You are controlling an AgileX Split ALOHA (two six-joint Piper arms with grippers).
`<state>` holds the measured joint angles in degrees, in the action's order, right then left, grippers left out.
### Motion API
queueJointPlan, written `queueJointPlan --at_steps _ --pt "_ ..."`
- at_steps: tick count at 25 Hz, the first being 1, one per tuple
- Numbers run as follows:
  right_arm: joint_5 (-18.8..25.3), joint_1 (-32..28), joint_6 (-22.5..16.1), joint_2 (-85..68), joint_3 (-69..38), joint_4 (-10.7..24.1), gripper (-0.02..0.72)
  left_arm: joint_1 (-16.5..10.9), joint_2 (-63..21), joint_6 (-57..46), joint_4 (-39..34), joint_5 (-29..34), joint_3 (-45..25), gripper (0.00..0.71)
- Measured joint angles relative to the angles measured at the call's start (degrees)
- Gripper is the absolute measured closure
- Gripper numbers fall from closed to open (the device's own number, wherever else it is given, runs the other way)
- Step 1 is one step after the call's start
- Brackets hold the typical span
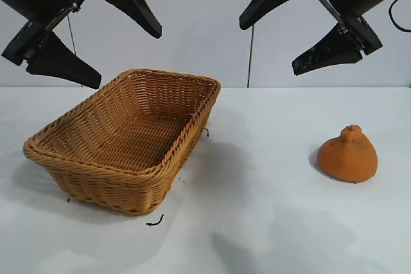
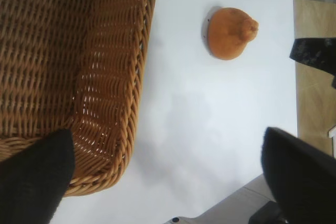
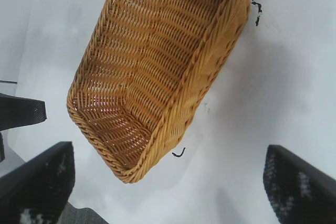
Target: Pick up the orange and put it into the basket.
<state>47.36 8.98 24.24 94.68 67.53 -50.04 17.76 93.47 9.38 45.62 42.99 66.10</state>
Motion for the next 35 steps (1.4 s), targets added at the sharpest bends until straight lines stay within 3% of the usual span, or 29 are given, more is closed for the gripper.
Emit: queueJointPlan --at_steps 35 --pt "0.05 0.00 0.00 0.00 0.00 0.05 0.008 0.00 0.00 -2.87 0.29 1.15 -0.06 0.018"
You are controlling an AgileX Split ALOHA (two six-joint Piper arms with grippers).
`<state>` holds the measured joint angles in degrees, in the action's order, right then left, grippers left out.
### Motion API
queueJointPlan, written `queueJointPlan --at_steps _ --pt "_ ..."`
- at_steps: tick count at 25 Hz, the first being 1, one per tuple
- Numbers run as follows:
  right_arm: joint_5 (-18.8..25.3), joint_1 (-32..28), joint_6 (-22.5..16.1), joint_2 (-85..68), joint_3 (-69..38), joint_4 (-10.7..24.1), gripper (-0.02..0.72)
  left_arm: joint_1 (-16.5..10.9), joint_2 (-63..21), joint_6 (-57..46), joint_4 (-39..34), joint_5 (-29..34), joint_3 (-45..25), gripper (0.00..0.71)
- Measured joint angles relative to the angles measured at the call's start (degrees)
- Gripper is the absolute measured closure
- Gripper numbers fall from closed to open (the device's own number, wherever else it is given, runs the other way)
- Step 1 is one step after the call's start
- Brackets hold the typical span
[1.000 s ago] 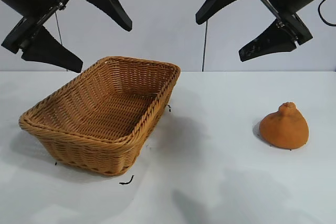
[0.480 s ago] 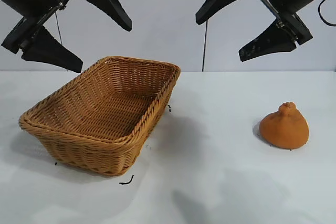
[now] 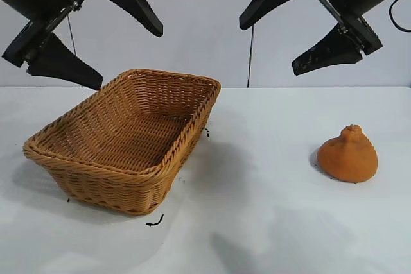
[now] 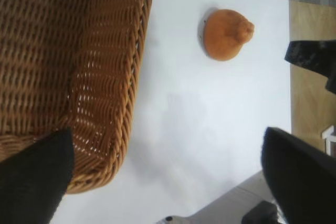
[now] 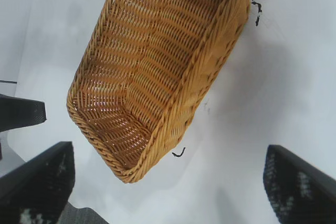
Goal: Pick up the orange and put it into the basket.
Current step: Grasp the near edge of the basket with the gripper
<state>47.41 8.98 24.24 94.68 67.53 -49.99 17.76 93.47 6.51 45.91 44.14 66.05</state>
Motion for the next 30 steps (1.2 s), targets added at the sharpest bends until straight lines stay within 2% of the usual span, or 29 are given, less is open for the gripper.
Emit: queueJointPlan --at_steps 4,8,13,15,19,22,24,30 --pt "0.00 0.00 0.00 0.00 0.00 0.00 0.008 0.00 -1.83 -2.33 -0.16 0.08 -2.37 0.018" --pt "0.04 0.00 0.00 0.00 0.00 0.00 0.008 0.29 -7.24 -5.63 -0.32 -0.49 -6.94 0.018" --pt "0.04 0.00 0.00 0.00 0.00 0.00 0.008 4.16 -13.84 -15.50 -2.64 -3.50 -11.42 0.018" --pt "0.04 0.00 0.00 0.00 0.00 0.00 0.008 7.09 -14.42 -23.10 -7.11 -4.36 -11.92 0.018" --pt "0.04 0.00 0.00 0.00 0.00 0.00 0.008 11.73 -13.51 -44.59 -23.46 -5.68 -11.96 0.018" --pt "0.04 0.00 0.00 0.00 0.00 0.00 0.008 12.47 -12.56 -62.12 -35.71 -6.18 -11.93 0.018" --pt "0.04 0.00 0.00 0.00 0.00 0.00 0.008 12.47 -11.83 -69.50 -41.77 -6.18 -11.93 0.018" --pt "0.04 0.00 0.00 0.00 0.00 0.00 0.008 12.47 -8.74 -79.75 -44.68 -6.18 -10.23 0.018"
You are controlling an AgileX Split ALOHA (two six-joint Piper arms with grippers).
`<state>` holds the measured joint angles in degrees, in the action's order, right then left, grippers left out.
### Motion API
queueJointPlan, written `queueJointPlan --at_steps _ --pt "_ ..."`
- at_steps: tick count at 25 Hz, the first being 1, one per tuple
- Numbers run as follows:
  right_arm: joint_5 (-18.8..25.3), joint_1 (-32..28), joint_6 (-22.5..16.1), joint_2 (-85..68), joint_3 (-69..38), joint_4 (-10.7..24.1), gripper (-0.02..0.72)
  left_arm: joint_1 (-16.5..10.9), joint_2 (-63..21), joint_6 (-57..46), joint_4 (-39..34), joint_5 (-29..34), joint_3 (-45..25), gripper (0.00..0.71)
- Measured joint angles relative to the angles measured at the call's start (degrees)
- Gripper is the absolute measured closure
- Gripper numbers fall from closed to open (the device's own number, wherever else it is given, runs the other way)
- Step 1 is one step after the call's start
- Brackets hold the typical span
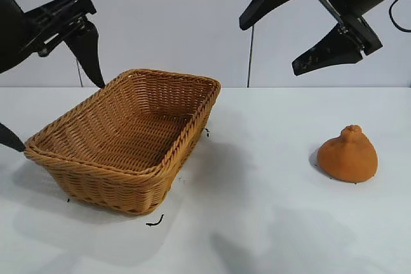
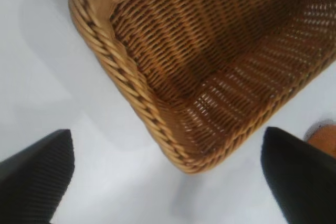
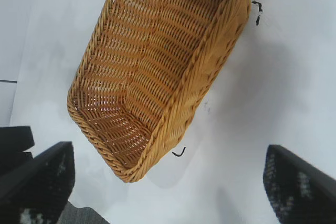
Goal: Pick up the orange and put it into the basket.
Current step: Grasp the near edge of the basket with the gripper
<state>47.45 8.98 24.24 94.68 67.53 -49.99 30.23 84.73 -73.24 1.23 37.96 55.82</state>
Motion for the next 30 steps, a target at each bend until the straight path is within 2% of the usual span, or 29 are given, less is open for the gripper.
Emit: queueJointPlan --at_steps 3,6,16,23,30 --pt "0.00 0.00 0.00 0.00 0.00 0.00 0.008 0.00 3.60 -8.09 -0.06 -0.12 0.94 0.018" --pt "0.00 0.00 0.00 0.00 0.00 0.00 0.008 0.00 5.87 -11.76 -0.06 -0.18 0.92 0.018" --pt "0.00 0.00 0.00 0.00 0.00 0.06 0.008 0.00 11.15 -14.22 -0.28 -1.87 0.95 0.018" --pt "0.00 0.00 0.00 0.00 0.00 0.06 0.008 -1.08 19.23 -14.34 -0.28 -7.88 0.99 0.018" --pt "0.00 0.00 0.00 0.00 0.00 0.06 0.008 -1.49 22.26 -14.34 -0.30 -8.16 2.27 0.018"
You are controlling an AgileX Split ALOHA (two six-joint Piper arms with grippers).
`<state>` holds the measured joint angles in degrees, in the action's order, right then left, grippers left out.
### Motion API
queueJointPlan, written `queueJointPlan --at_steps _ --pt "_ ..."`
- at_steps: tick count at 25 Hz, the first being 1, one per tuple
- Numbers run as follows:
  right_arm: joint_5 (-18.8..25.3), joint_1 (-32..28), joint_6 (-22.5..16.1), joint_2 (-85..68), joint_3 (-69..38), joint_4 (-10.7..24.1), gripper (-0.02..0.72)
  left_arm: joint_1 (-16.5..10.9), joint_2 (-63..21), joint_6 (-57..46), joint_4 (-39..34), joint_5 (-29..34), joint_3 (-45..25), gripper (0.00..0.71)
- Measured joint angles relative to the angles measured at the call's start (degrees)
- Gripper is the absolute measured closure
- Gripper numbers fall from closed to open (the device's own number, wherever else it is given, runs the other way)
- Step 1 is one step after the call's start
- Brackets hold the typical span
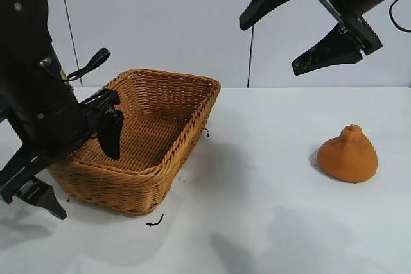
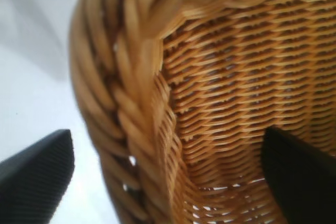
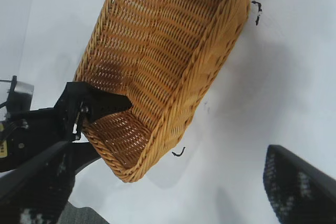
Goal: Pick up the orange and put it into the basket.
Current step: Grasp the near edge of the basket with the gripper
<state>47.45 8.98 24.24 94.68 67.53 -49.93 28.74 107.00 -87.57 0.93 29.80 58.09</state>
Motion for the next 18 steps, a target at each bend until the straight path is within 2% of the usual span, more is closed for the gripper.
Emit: queueJointPlan --at_steps 5,12,18 --pt "0.00 0.00 0.00 0.00 0.00 0.00 0.008 0.00 0.44 0.00 0.00 -0.01 0.05 0.024" --pt "0.00 0.00 0.00 0.00 0.00 0.00 0.008 -0.01 0.44 0.00 0.00 -0.01 0.05 0.219" --pt "0.00 0.00 0.00 0.00 0.00 -0.06 0.008 -0.01 0.44 0.00 0.00 -0.01 0.05 0.355"
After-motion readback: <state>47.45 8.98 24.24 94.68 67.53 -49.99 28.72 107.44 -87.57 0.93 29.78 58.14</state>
